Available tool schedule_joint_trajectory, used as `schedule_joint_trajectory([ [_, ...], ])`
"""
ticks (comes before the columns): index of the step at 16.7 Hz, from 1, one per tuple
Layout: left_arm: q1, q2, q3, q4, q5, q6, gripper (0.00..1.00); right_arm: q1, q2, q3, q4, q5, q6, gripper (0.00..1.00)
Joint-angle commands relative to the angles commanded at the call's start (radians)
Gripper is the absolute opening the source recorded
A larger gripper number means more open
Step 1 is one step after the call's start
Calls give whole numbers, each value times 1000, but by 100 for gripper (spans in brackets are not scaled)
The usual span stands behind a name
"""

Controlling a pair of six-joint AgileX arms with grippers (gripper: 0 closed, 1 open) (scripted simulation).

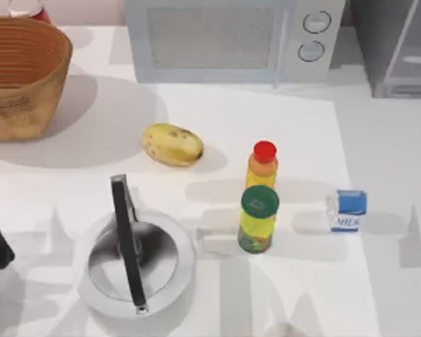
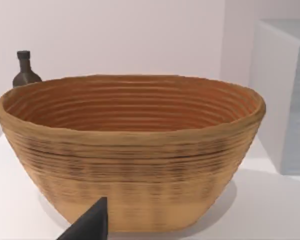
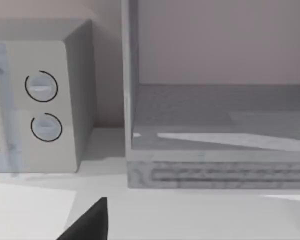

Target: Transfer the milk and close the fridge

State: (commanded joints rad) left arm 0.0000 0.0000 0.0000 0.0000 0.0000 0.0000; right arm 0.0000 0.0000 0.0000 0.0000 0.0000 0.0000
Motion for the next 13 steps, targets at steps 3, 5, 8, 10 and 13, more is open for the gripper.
schedule_joint_trajectory([
  [3, 0, 0, 0, 0, 0, 0, 100, 13, 11, 0, 10, 13, 0, 100],
  [5, 0, 0, 0, 0, 0, 0, 100, 65, 54, 2, 51, 66, 1, 100],
  [8, 0, 0, 0, 0, 0, 0, 100, 201, 167, 5, 158, 201, 4, 100],
  [10, 0, 0, 0, 0, 0, 0, 100, 316, 263, 8, 250, 318, 6, 100],
  [13, 0, 0, 0, 0, 0, 0, 100, 506, 421, 13, 400, 509, 10, 100],
])
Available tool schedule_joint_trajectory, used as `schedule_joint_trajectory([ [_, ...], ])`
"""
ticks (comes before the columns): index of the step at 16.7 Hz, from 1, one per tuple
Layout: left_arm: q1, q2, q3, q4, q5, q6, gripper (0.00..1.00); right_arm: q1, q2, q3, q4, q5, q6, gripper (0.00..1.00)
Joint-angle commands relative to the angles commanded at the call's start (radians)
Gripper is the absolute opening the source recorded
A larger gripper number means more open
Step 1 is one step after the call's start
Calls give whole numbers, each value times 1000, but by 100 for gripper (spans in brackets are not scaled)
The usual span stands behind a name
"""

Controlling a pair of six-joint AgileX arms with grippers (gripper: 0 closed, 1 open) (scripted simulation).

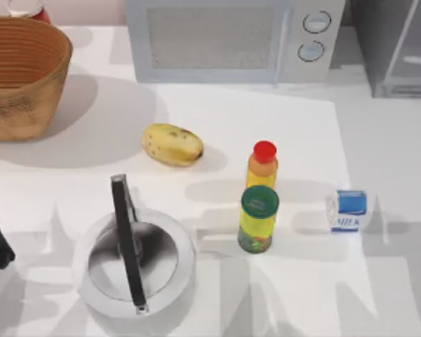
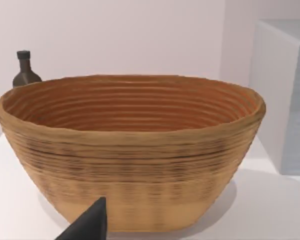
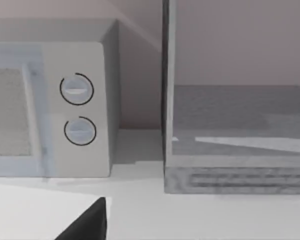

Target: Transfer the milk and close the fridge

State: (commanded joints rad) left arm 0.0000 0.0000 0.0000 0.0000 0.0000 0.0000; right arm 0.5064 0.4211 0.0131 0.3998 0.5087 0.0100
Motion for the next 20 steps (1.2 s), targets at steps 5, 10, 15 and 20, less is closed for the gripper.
schedule_joint_trajectory([
  [5, 0, 0, 0, 0, 0, 0, 100, 287, 239, 8, 227, 289, 6, 100],
  [10, 0, 0, 0, 0, 0, 0, 100, 417, 347, 11, 330, 419, 8, 100],
  [15, 0, 0, 0, 0, 0, 0, 100, 414, 345, 7, 328, 417, 8, 100],
  [20, 0, 0, 0, 0, 0, 0, 100, 408, 495, 29, 415, 413, 39, 100],
])
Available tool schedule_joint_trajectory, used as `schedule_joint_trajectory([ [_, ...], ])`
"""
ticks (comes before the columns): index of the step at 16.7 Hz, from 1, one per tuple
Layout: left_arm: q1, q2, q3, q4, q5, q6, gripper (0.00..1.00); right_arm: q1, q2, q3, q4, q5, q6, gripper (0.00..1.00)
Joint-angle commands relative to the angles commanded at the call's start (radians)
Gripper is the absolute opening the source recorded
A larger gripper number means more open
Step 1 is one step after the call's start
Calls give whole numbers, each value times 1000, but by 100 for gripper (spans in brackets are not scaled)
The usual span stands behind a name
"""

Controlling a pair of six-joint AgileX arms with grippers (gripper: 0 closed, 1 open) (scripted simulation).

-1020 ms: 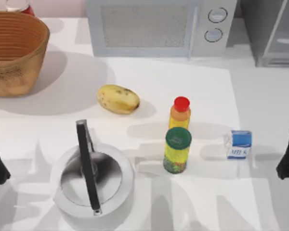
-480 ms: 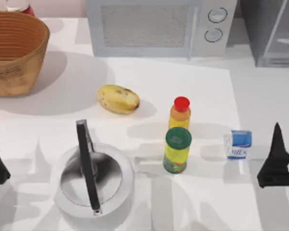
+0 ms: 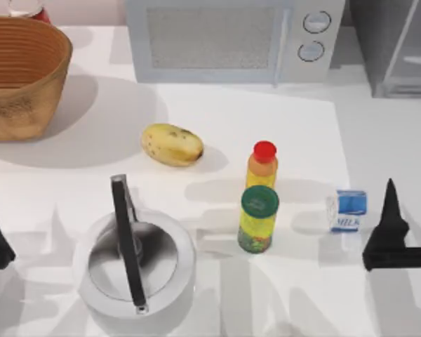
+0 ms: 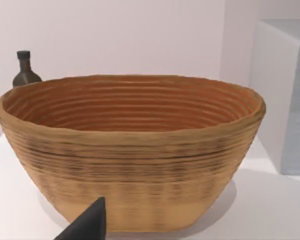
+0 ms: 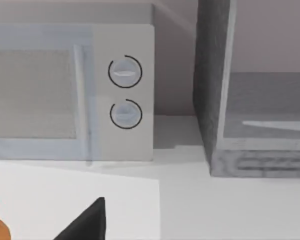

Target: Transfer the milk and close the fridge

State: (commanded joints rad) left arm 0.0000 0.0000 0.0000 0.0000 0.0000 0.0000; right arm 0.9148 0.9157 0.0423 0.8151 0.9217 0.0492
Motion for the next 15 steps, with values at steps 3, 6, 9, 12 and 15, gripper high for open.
schedule_joint_trajectory([
  [3, 0, 0, 0, 0, 0, 0, 100, -7, 178, 26, 105, -5, 37, 100],
  [6, 0, 0, 0, 0, 0, 0, 100, -14, 389, 57, 231, -11, 81, 100],
  [9, 0, 0, 0, 0, 0, 0, 100, -23, 607, 89, 361, -17, 127, 100],
  [12, 0, 0, 0, 0, 0, 0, 100, -30, 808, 119, 480, -22, 169, 100],
  [15, 0, 0, 0, 0, 0, 0, 100, -36, 964, 142, 572, -26, 201, 100],
])
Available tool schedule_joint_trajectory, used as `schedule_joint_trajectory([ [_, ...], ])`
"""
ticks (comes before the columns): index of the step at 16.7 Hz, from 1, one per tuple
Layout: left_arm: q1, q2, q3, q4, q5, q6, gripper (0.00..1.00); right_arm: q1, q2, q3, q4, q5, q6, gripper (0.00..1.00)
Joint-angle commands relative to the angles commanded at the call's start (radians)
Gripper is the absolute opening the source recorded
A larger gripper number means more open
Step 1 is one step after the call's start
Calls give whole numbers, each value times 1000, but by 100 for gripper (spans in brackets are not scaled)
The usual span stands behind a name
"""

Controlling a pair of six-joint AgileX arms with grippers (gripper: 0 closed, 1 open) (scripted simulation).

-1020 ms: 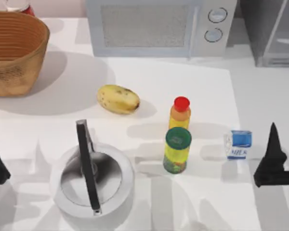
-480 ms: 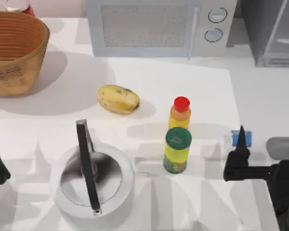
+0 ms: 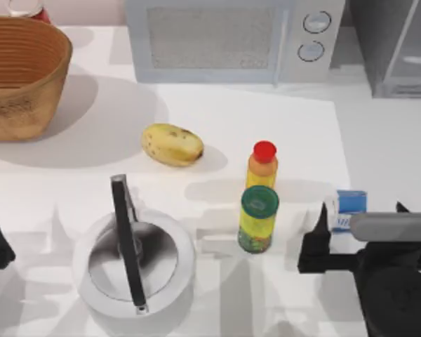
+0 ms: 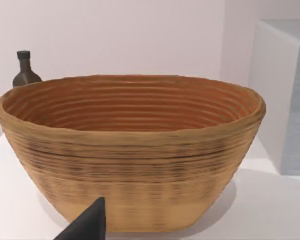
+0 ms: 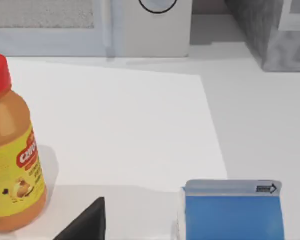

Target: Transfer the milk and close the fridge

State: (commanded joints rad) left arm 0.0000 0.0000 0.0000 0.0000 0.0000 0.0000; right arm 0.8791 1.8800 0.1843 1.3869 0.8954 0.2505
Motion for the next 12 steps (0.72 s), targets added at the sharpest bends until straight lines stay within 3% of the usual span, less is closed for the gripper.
schedule_joint_trajectory([
  [12, 0, 0, 0, 0, 0, 0, 100, -19, 122, 33, 70, -16, 14, 100],
])
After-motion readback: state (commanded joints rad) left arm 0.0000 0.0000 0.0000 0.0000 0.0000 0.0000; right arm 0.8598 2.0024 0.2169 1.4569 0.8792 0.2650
